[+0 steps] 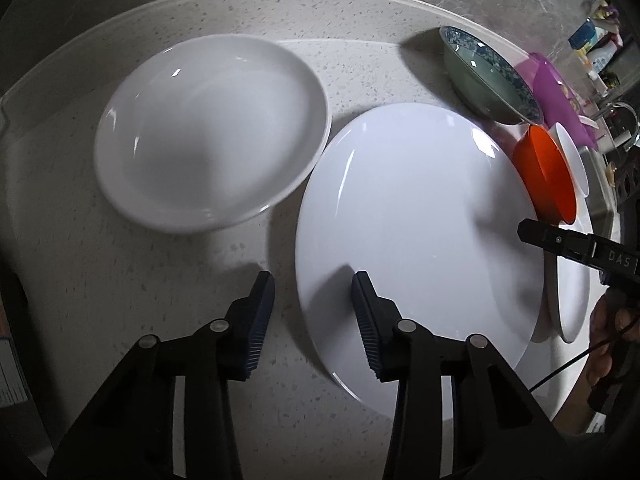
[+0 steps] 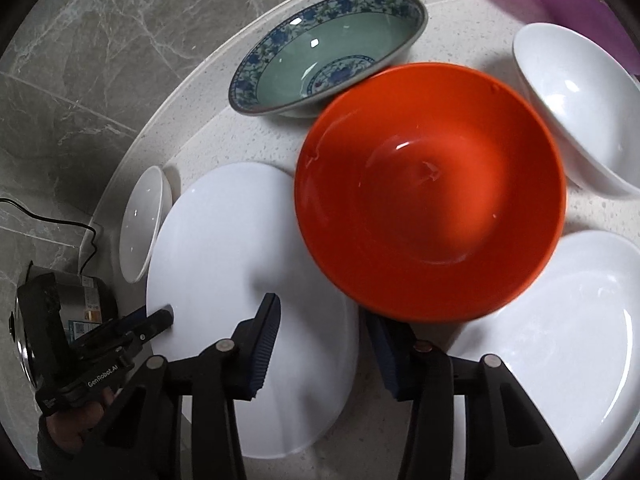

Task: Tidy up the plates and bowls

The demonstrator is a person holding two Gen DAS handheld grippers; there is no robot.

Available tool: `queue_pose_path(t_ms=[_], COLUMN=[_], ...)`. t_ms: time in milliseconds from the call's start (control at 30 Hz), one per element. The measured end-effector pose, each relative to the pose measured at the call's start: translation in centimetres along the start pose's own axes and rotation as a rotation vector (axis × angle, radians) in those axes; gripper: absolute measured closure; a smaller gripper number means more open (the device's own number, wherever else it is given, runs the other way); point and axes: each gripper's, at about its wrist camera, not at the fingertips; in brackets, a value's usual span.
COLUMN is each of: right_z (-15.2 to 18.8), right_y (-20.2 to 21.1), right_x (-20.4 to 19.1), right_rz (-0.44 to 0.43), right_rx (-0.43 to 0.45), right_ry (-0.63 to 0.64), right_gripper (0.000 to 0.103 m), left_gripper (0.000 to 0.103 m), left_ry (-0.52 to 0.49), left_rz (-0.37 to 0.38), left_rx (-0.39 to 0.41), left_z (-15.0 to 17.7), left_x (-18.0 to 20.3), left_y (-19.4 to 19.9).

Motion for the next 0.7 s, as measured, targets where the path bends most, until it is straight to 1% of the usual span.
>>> queue_pose_path(t_ms=[133,233,300,367,467,600,700], right_z=[-0.2,-0.4,-0.5,-0.5,-0.6,-0.7,-0.7], right_y=[0.0,0.0,-0.1,0.0,-0.2,-0.5,-0.5], right_x=[0.0,-0.1,-0.2,-0.2,-0.5,-1.1,-1.2], right_rz=[-0.007,0.007,0.02,0.034,0.055,0.071,0.074], right_rx=[0.011,0.022,0.025,0.023,0.021,0.02,0.019], right_ry=[0.019,0.026,0.028,0.045,0.069,0.1,0.102], right_gripper=[0.055,0.06,0.065,0.073,0.079,0.079,0.079], left_gripper=[0.067,0.072,0.072,0.072,0.073,0.073,0.073], left_ry=[-0.009,-0.003,-0.008,-0.008,-0.001,-0.031,-0.028], left_rz=[0.012,0.022,0.013,0.012,0.011,-0.011,-0.012], left_rx=[0.001,0.003,0.007,0.009,0.011,0.009,0.009], left_z=[-0.6,-0.6,-0.8,-0.9,-1.0,-1.2,-1.1], left_x=[0.5,0.6,0.8,0.9,0.7,1.3,1.2], left_y=[-0.5,-0.6,-0.6,-0.7,-0.7,-0.8,-0.8])
Point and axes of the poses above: each gripper's, at about its wrist camera, not at the fingertips, and y roughly against the way its jaws point, x to its right, z to its underside, and after that the axes turned 6 degrees about x, right-handed
